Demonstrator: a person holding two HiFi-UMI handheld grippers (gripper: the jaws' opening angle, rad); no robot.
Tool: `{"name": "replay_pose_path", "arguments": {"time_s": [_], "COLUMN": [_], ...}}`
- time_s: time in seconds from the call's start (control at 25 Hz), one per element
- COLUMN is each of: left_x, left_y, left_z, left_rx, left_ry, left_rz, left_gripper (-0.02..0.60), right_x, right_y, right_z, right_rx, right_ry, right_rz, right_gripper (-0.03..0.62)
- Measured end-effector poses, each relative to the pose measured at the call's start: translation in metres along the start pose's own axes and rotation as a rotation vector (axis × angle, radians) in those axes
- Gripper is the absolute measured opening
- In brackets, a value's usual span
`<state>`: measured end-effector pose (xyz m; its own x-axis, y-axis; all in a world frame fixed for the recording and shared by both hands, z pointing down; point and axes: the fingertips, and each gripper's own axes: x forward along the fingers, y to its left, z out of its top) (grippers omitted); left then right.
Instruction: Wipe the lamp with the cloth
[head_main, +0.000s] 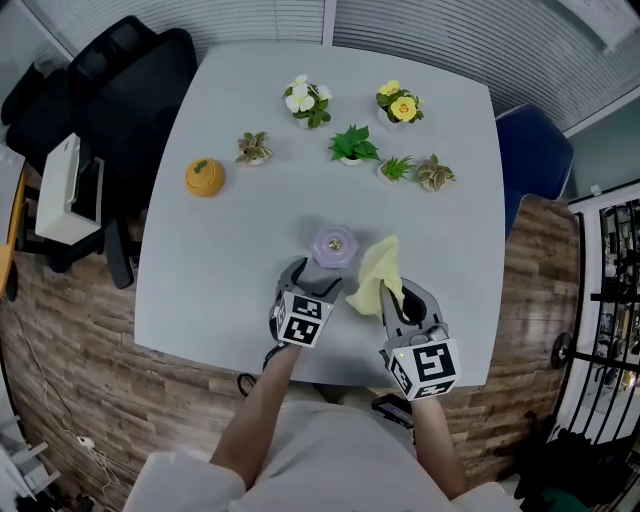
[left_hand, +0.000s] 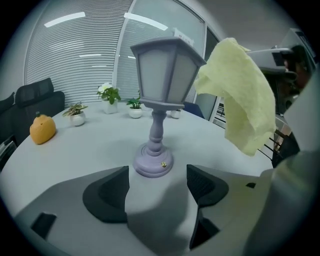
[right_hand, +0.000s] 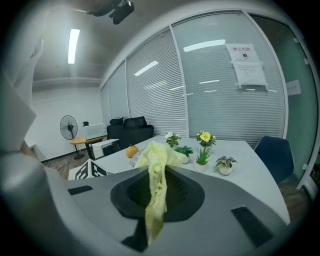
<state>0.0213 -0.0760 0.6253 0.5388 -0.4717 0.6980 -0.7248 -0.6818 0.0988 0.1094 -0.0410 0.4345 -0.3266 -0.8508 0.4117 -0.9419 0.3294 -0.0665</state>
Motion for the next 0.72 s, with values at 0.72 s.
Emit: {"name": "replay_pose_path", "arguments": {"time_s": [0.72], "left_x": [0.029], "left_y": [0.002], "left_z": [0.012], "left_rx": [0.033], "left_ry": [0.041], "left_rz": [0.102], "left_gripper": [0.342], "right_x": [-0.004], "right_y": [-0.018], "right_z": [0.016], "right_rx": [-0.011], "right_ry": [-0.062], "right_rz": [0.047], "right_gripper": [0.026]}}
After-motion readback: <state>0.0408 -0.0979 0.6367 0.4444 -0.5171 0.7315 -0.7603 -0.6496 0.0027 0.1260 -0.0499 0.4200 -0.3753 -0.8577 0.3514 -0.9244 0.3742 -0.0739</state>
